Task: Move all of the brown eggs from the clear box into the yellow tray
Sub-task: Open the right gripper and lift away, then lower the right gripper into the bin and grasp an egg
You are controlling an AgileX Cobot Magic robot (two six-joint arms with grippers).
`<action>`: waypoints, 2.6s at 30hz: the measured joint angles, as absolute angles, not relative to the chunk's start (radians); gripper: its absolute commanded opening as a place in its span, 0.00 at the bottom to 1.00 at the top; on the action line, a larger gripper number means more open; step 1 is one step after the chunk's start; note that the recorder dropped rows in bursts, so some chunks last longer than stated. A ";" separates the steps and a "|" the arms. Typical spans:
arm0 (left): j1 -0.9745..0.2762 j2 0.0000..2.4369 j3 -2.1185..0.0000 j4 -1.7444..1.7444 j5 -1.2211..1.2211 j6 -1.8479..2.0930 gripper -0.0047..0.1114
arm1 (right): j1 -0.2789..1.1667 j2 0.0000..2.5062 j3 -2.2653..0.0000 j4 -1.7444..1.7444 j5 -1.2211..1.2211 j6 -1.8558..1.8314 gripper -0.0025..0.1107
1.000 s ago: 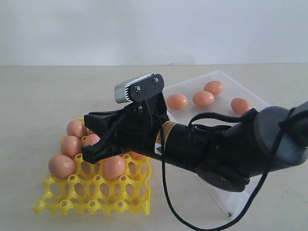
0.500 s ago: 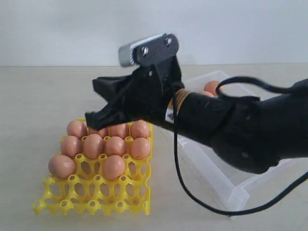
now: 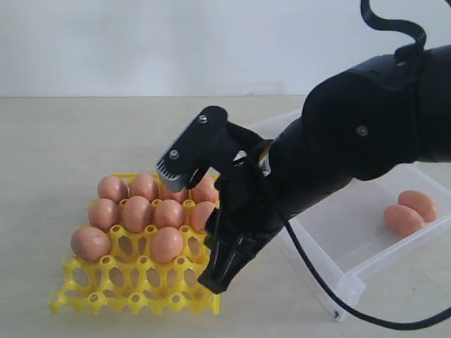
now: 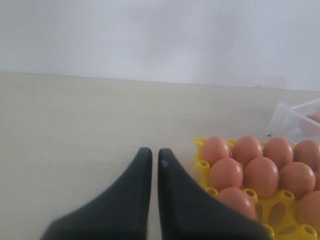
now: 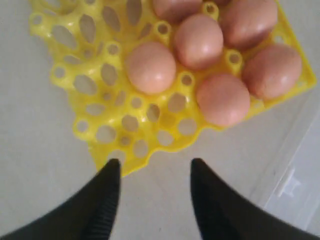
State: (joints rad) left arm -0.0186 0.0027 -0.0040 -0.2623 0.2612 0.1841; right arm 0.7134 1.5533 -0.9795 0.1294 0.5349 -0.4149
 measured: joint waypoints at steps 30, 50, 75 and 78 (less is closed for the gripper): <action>-0.019 0.003 -0.004 -0.262 0.261 0.184 0.08 | 0.562 1.608 -1.012 0.202 0.143 -0.223 0.11; -0.019 0.003 -0.004 -0.262 0.261 0.184 0.08 | 0.166 1.995 -1.574 0.000 0.964 -0.175 0.45; -0.019 0.003 -0.004 -0.262 0.261 0.184 0.08 | 0.165 2.145 -1.583 -0.333 0.831 -0.016 0.45; -0.019 0.003 -0.004 -0.262 0.261 0.184 0.08 | 0.165 2.148 -1.583 -0.360 0.817 0.015 0.45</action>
State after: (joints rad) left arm -0.0186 0.0027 -0.0040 -0.2623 0.2612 0.1841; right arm 0.1654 2.1477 -1.5830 -0.3604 0.8171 0.0149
